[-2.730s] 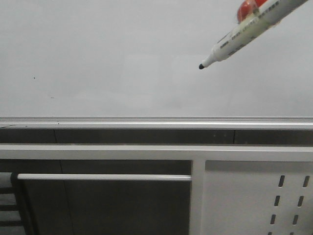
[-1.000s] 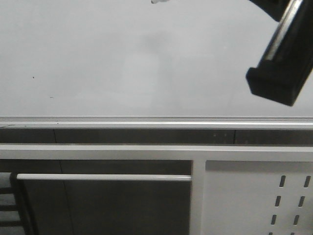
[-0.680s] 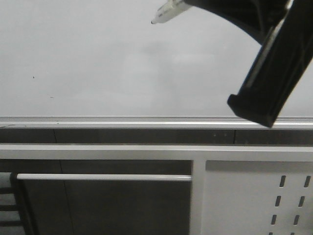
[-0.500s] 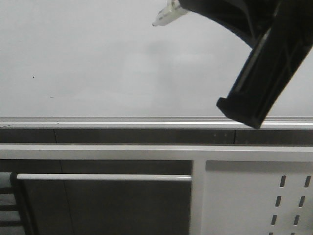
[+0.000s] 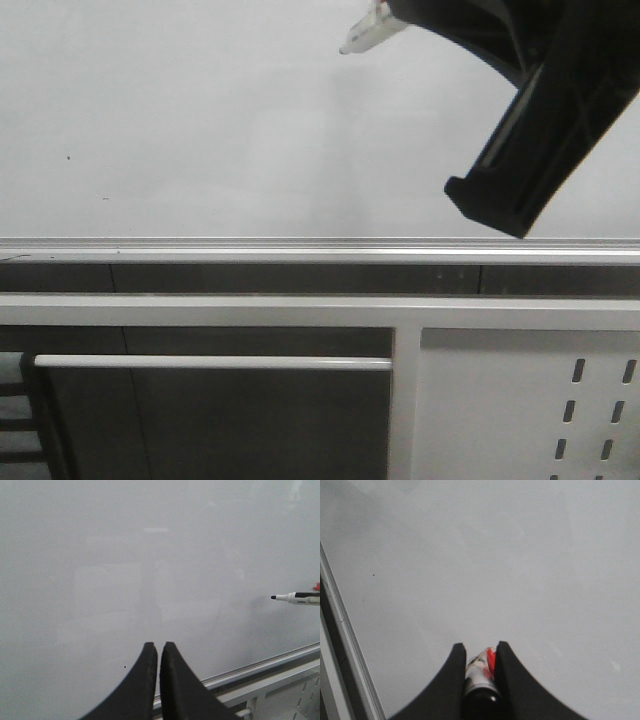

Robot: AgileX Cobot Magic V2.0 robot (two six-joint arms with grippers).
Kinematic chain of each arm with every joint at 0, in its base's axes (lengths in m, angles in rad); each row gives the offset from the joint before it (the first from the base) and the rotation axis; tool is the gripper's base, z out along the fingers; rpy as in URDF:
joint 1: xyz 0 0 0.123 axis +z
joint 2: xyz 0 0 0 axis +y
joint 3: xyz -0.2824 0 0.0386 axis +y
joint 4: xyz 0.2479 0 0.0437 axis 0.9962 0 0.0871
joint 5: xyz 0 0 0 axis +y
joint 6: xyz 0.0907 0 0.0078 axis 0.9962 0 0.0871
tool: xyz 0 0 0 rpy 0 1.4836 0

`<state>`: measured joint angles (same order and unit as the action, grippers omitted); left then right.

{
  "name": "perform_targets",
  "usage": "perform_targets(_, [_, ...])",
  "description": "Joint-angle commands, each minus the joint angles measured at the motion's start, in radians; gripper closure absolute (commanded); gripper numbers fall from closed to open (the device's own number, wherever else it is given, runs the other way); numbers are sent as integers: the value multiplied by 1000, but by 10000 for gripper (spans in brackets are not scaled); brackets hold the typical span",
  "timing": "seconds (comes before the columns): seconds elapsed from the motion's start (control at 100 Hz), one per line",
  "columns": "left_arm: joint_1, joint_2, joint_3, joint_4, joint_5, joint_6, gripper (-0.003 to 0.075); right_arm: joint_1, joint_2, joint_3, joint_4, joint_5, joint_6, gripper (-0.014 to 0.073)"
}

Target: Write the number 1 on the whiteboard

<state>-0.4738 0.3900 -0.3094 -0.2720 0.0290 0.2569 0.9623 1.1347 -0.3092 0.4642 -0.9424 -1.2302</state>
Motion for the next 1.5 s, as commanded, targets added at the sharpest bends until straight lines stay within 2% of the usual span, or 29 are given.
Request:
perform_targets(0.0, [-10,4,-29,-1,-77,-2,738,-7,-5,-34,-30,-66,0,644])
perform_targets(0.44, [-10,4,-29,-1,-77,-2,738,-7,59,-36,-6,-120,7,644])
perform_targets(0.84, [-10,4,-29,-1,-75,-2,738,-8,66,-62,70,-111,7,644])
perform_targets(1.49, [-10,4,-29,-1,-75,-2,738,-8,92,-62,78,-125,8,644])
